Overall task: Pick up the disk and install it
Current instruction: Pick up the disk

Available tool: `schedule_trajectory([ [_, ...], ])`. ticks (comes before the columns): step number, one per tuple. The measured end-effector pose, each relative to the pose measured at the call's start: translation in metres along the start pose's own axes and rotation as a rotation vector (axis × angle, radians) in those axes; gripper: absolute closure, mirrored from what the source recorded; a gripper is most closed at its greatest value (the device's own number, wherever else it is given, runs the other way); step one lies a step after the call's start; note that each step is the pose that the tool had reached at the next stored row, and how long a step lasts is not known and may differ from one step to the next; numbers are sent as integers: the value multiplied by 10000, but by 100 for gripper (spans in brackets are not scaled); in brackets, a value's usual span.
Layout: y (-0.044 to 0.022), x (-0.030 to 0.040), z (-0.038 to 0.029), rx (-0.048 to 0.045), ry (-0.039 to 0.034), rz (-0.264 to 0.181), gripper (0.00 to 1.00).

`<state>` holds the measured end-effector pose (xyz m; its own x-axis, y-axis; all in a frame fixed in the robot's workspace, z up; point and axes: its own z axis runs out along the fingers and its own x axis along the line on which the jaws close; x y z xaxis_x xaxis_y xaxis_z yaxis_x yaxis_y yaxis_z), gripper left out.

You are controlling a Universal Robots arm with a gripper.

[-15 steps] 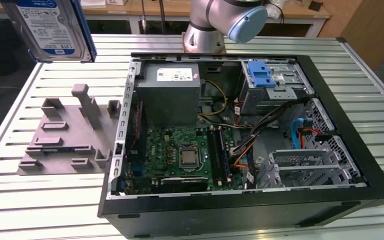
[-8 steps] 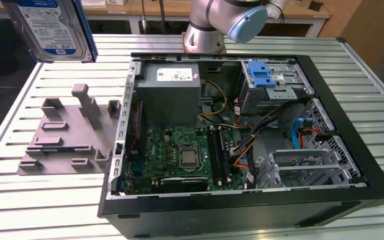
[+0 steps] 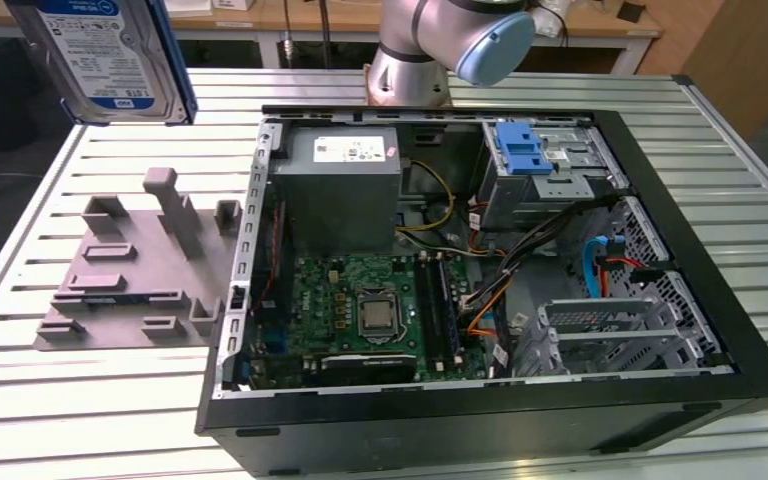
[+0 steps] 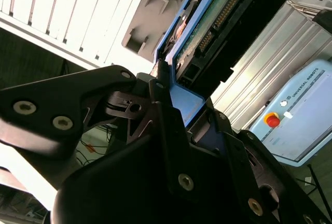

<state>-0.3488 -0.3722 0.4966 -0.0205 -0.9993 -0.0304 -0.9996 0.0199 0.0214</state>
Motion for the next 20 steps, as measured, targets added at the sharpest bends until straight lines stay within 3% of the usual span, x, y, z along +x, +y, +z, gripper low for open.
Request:
schedule_trajectory([
  [20,-58,-1,-1,0,0,0,64],
])
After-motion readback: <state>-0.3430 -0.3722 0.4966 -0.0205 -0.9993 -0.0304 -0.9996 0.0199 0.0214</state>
